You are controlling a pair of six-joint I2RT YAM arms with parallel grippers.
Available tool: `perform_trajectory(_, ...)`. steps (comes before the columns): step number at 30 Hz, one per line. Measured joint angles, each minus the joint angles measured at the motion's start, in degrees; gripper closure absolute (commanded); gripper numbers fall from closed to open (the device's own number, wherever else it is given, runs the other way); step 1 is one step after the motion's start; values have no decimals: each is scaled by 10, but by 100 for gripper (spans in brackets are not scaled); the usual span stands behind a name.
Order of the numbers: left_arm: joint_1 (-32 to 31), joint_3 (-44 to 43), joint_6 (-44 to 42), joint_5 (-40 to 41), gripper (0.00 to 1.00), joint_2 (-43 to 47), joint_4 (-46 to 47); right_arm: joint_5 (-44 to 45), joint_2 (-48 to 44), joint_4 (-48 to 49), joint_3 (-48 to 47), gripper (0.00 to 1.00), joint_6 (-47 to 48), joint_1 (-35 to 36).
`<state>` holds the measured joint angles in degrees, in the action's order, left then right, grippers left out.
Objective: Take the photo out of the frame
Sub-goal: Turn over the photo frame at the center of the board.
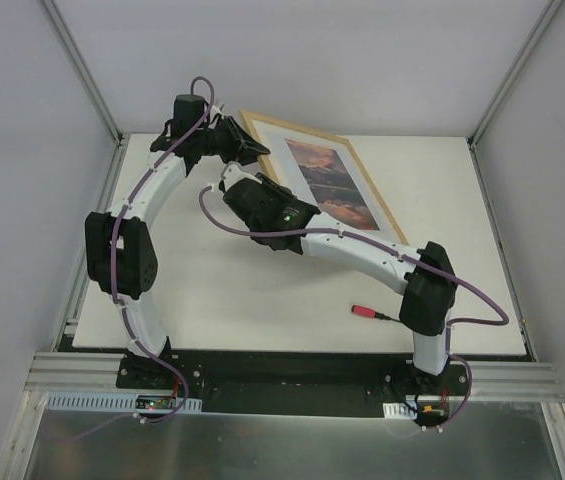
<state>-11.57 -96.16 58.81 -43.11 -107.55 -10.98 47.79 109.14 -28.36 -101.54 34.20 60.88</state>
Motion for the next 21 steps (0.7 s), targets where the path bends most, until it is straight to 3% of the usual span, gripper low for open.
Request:
perform_trajectory(2, 0, 0, -5, 8, 95, 8, -13, 22, 0, 7, 2, 84, 0, 4)
perform_trajectory(7, 1, 0, -2, 22, 66, 17, -32, 47, -5, 31, 10, 99, 14, 6)
perform_trajectory(16, 19, -3, -47, 10, 13, 46, -6, 38, -15, 26, 12, 99, 33, 1)
perform_trajectory(21, 80, -19, -73, -1, 4, 60, 12, 20, -15, 9, -12, 100, 32, -14)
